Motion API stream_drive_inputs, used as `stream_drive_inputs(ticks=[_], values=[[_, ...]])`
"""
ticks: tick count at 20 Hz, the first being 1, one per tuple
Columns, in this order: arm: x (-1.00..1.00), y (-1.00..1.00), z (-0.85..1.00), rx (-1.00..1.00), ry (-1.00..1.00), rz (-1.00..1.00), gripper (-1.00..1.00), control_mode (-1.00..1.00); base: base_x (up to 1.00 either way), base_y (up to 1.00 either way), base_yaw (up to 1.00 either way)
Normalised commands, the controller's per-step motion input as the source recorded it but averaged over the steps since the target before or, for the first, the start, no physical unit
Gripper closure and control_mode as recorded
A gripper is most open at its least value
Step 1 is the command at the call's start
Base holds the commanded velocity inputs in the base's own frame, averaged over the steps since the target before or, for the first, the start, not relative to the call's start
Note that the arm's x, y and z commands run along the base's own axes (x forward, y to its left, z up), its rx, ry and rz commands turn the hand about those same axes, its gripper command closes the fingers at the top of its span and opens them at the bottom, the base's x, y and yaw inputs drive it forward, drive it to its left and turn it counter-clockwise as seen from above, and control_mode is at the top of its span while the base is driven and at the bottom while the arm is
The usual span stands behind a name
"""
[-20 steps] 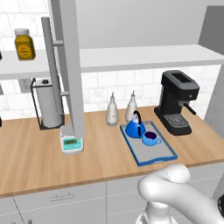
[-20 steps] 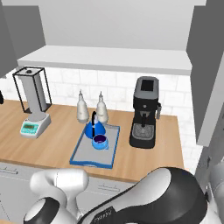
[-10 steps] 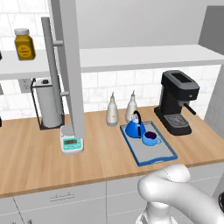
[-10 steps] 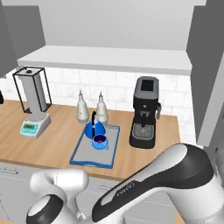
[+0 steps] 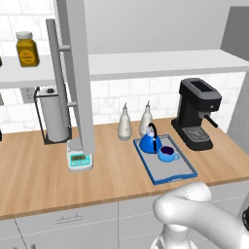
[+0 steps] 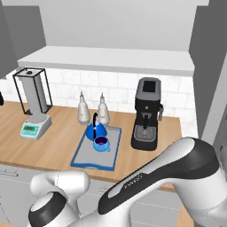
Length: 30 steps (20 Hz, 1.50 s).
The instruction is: Pick the kettle from the counter and place it on the tray. Then pick the mug from the cabinet and place it on the tray. Then close the cabinet doors.
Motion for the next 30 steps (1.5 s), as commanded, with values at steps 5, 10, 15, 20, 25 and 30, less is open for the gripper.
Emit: stream_drive_inputs(ticks=[5,10,15,20,25,30], values=[[0.22,0.06,0.00,0.01,0.03,-0.03,-1.00,-1.00,0.00,0.00,0.00],[0.15,0.03,0.00,0.03,0.00,0.00,-1.00,-1.00,0.00,0.00,0.00],[-0.04,0.45,0.00,0.01,0.00,0.00,-1.00,-1.00,0.00,0.00,0.00],[-0.09,0.72,0.07,0.00,0.00,-0.03,-1.00,-1.00,0.00,0.00,0.00],[0.00,0.60,0.27,0.00,0.04,-0.06,-1.00,-1.00,0.00,0.00,0.00],[0.02,0.49,0.27,0.00,0.11,-0.05,-1.00,-1.00,0.00,0.00,0.00]])
